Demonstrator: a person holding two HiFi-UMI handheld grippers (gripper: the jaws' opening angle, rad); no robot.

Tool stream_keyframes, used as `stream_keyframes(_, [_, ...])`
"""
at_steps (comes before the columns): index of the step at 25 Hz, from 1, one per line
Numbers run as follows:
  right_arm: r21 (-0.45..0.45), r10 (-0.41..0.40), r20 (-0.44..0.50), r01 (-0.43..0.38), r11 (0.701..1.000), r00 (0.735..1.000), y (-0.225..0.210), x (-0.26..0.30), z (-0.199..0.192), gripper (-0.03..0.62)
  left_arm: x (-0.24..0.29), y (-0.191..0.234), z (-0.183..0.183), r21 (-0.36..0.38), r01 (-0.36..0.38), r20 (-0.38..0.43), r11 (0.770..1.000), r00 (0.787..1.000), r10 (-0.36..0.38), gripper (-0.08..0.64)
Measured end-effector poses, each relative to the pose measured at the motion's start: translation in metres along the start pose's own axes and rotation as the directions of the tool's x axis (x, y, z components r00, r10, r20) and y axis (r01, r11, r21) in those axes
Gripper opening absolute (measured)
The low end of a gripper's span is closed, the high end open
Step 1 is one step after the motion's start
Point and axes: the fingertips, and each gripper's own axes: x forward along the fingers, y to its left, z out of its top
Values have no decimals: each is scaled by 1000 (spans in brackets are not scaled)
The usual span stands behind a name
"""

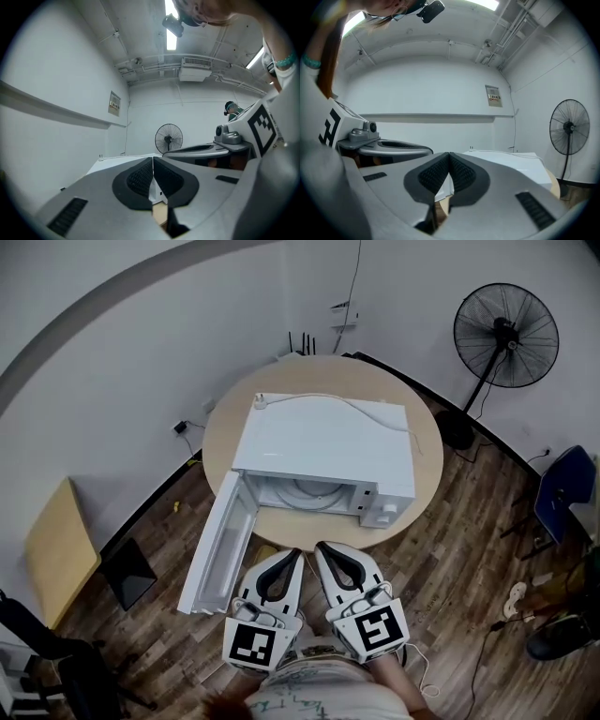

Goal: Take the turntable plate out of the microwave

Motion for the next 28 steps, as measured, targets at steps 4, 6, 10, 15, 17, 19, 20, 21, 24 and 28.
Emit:
stream_keyframes(4, [12,-24,-9,24,1000,1000,5,20,-3,-9,3,20,-3,-12,34,2,999,999,-33,15])
stream_keyframes(6, [12,-38,-14,38,999,999,7,28,-5,-9,4,28,-5,-18,49,4,999,999,-49,15])
stream_keyframes(10, [-14,-85,-22,85,996,996,3,38,-7,-9,8,39,-10,-26,82,5,996,997,-82,15])
stream_keyframes(15, [-6,-115,-44,115,993,992,-4,45,-12,-9,15,45,-12,-30,100,-1,995,995,-100,15])
stream_keyframes(17, [-15,-126,-45,125,992,991,-11,47,-11,-9,19,47,-12,-27,107,-4,994,994,-107,15])
stream_keyframes(19, [-14,-125,-45,125,992,991,-17,51,-10,-9,25,47,-11,-21,110,-7,994,994,-111,15])
stream_keyframes(20, [-6,-118,-43,118,993,992,-20,53,-9,-9,29,48,-10,-23,110,-7,994,994,-110,15])
stream_keyframes(21, [3,-108,-39,108,994,993,-22,56,-9,-9,33,49,-9,-28,107,-4,994,994,-107,15])
stream_keyframes(24, [10,-86,-31,86,996,996,-33,65,-6,-9,47,53,-5,-44,90,7,995,996,-90,15])
stream_keyframes(28, [4,-68,-25,69,998,997,-57,76,-1,-9,73,58,3,-38,61,9,997,998,-60,15])
